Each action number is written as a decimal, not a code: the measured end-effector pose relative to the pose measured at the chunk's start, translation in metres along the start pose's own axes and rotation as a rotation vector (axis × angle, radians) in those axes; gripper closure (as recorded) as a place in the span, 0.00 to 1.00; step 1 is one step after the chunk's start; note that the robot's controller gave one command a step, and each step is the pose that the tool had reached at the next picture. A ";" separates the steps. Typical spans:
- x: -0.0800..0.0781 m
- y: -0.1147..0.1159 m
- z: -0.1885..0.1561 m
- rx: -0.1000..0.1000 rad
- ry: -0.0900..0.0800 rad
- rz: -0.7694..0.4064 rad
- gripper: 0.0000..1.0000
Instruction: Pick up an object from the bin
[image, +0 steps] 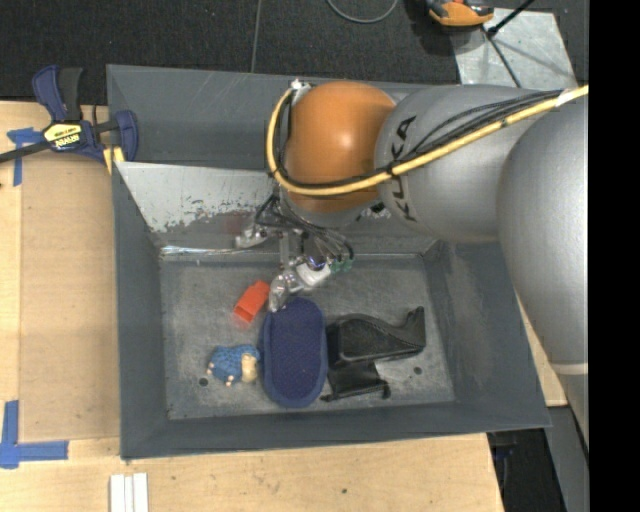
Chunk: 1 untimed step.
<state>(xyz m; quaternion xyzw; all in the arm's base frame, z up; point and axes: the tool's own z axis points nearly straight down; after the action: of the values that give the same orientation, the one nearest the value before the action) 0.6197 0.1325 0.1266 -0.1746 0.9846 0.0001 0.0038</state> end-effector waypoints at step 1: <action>0.004 0.003 0.044 -0.004 -0.015 -0.146 0.00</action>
Offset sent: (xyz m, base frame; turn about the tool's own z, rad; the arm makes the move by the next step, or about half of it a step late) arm -0.0114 -0.0045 -0.0566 -0.1488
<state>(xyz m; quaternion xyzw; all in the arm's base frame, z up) 0.6155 0.1336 0.0823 -0.2461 0.9692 0.0032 0.0108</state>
